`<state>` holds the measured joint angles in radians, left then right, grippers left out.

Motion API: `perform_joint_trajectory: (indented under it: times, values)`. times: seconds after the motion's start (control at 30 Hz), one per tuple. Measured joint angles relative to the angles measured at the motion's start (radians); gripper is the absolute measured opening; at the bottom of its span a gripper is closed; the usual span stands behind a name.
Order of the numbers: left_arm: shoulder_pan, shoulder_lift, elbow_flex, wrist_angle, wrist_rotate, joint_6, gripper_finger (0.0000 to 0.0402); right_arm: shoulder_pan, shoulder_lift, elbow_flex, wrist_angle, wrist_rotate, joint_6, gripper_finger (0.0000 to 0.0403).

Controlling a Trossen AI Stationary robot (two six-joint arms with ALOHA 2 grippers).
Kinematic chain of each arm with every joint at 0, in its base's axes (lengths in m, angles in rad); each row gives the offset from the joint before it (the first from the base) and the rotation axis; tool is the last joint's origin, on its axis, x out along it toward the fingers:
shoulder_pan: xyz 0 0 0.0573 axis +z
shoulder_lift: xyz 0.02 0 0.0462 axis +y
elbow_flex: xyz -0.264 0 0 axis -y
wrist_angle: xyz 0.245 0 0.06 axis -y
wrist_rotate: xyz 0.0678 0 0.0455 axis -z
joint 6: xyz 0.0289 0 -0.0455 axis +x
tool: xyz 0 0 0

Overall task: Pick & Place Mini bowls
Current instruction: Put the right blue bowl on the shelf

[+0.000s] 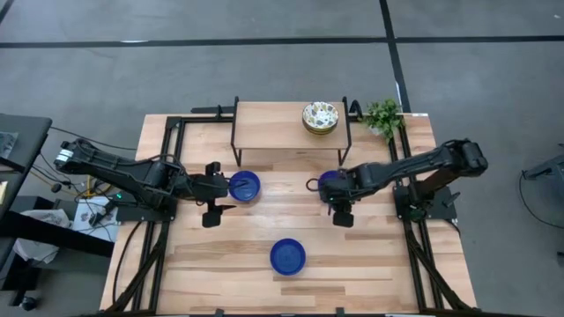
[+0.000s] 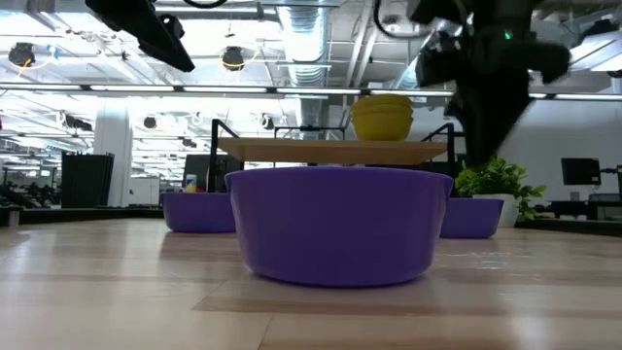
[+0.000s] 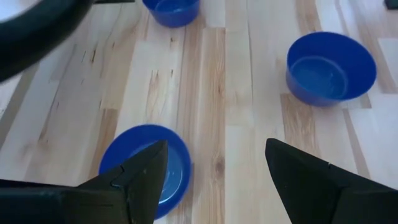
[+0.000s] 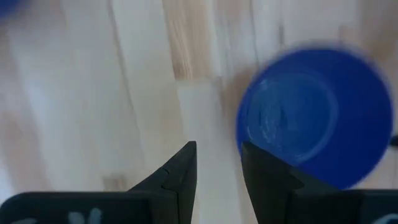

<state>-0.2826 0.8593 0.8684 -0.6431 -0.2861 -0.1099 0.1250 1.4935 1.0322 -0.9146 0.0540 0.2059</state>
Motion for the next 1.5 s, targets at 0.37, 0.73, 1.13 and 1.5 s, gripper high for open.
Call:
perform_joint_trajectory:
  times: [0.37,0.73,1.13,1.5]
  values:
    - [0.000,0.000,0.000,0.061,-0.021,-0.001,0.0269,-0.093,0.066,-0.048,0.068,-0.002,-0.101,0.0117]
    - [0.000,0.000,0.000,0.076,-0.024,-0.003,0.0269,-0.142,0.102,-0.047,0.065,-0.056,-0.165,0.0117]
    - [0.000,0.000,0.000,0.084,-0.028,-0.002,0.0269,-0.127,0.150,-0.045,0.073,-0.055,-0.151,0.0117]
    - [0.000,0.000,-0.001,0.089,-0.043,0.000,0.0269,-0.076,0.068,-0.041,0.079,-0.062,-0.136,0.0117]
